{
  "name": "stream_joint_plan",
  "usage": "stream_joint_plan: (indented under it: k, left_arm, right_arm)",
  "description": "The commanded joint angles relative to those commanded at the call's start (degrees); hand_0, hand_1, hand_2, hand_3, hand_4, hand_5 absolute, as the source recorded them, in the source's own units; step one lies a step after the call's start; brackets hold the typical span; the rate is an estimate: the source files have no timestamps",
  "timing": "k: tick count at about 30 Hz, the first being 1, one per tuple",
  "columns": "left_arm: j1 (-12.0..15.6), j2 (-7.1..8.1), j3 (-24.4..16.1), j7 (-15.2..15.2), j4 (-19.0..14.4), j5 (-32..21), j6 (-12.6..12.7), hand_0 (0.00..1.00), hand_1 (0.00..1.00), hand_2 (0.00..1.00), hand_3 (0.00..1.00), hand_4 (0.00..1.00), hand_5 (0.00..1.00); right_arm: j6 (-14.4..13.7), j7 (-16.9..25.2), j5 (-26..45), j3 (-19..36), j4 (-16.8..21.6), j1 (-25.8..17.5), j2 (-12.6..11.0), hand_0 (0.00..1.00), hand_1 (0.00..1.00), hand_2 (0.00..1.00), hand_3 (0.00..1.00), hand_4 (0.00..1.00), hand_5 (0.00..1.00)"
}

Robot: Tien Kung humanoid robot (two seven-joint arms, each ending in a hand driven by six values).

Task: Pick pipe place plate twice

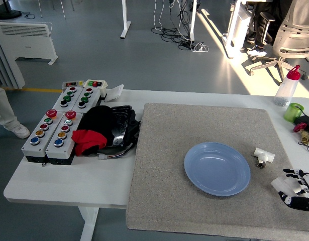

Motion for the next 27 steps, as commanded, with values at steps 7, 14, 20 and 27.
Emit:
stream_joint_plan:
  k: [7,14,20,27]
  left_arm:
    - [0.0,0.00,0.0,0.1,0.0,0.1,-0.1,0.585,0.578,0.583,0.485,0.410,0.998]
    - [0.2,0.00,-0.1,0.2,-0.1,0.4,-0.1,0.585,0.578,0.583,0.485,0.411,0.998]
    - [0.4,0.00,-0.2,0.3,-0.2,0.7,-0.2,0.585,0.578,0.583,0.484,0.410,0.998]
    - [0.7,0.00,-0.2,0.5,-0.3,0.8,-0.3,0.585,0.578,0.583,0.485,0.410,0.998]
  right_arm:
    - [-1.6,0.9,0.4,-0.3,0.4,-0.2,0.0,0.346,0.431,0.522,0.619,0.372,0.135]
    - [-4.0,3.1,0.9,-0.2,1.9,-0.2,0.1,0.342,0.425,0.520,0.604,0.351,0.142]
    - [-7.0,6.2,2.2,-2.9,2.6,2.0,0.4,0.341,0.424,0.517,0.586,0.324,0.146]
    - [-8.0,7.6,3.1,-9.1,-0.2,7.7,2.1,0.381,0.448,0.519,0.583,0.324,0.147]
